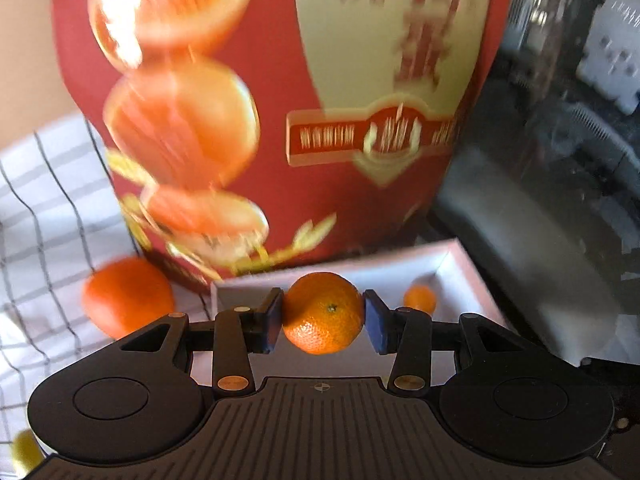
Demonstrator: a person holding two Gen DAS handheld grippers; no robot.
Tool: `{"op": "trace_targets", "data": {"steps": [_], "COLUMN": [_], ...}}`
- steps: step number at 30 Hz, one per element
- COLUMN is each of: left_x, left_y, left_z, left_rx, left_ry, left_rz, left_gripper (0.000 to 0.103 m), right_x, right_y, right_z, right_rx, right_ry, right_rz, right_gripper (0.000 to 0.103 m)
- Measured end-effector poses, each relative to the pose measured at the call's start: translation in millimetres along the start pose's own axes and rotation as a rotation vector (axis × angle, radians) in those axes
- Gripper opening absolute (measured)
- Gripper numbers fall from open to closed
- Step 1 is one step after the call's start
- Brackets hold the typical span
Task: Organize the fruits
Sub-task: 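Carry both mandarins over the pink box and open both tools to drop them, then move both tools back toward the fruit pile, right tool toward a kumquat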
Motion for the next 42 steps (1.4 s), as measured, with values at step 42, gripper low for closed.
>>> {"op": "trace_targets", "data": {"steps": [42], "left_x": [175.5], "left_y": [-154.1], "left_z": [-185.1], "left_rx": [-0.041], "left_ry": [-0.411], "left_rz": [0.146], "left_gripper": [0.049], "right_x": [-31.6], "right_y": [-24.9], "right_z": [-88.0], "right_rx": [0.058], "right_ry": [-0.126], "right_rz": [0.059], "right_gripper": [0.051]}}
Point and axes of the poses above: each gripper's, at about its wrist camera, not at the fingertips, and y roughly the way its jaws point, z to its right, x to its underside, the point moved 3 cm from there along y, roughly the way its jaws point, and after that the axes turned 7 degrees about -y, right-handed, at the moved point
